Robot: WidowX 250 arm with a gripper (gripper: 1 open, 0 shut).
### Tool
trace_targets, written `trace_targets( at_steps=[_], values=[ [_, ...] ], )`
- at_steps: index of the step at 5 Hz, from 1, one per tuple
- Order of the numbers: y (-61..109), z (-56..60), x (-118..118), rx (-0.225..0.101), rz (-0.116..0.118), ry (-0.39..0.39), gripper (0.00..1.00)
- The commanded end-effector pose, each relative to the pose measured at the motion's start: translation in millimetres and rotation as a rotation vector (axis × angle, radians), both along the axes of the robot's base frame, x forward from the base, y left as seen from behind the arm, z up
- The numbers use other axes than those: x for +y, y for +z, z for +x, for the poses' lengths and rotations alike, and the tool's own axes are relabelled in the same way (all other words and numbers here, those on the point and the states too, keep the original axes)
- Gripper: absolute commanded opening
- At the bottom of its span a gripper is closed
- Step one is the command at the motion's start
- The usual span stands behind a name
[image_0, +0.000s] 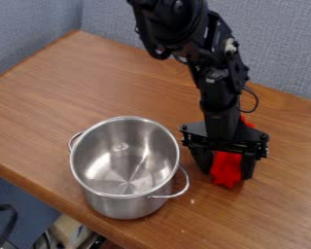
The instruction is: Move the red object from the metal pot to the table
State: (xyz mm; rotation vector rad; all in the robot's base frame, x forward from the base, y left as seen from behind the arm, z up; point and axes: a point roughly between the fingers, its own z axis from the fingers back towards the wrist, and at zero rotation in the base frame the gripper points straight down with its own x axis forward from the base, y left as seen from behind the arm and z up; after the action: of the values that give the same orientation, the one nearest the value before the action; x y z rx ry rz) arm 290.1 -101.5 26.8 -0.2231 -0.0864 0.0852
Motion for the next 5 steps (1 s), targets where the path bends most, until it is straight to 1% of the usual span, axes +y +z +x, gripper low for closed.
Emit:
trace_targets(
  at_steps=[1,3,4,5],
  values=[
    [6.4,4.3,0.7,-0.024,0.012,0.04,1.0],
    [14.2,6.8,9.3,-0.033,0.032,0.164,1.0],
    [11.4,7.5,3.7,-0.033,0.041,0.172,0.0],
    [8.8,7.1,-2.2,-0.032,0.049,0.177,0.0]
  ],
)
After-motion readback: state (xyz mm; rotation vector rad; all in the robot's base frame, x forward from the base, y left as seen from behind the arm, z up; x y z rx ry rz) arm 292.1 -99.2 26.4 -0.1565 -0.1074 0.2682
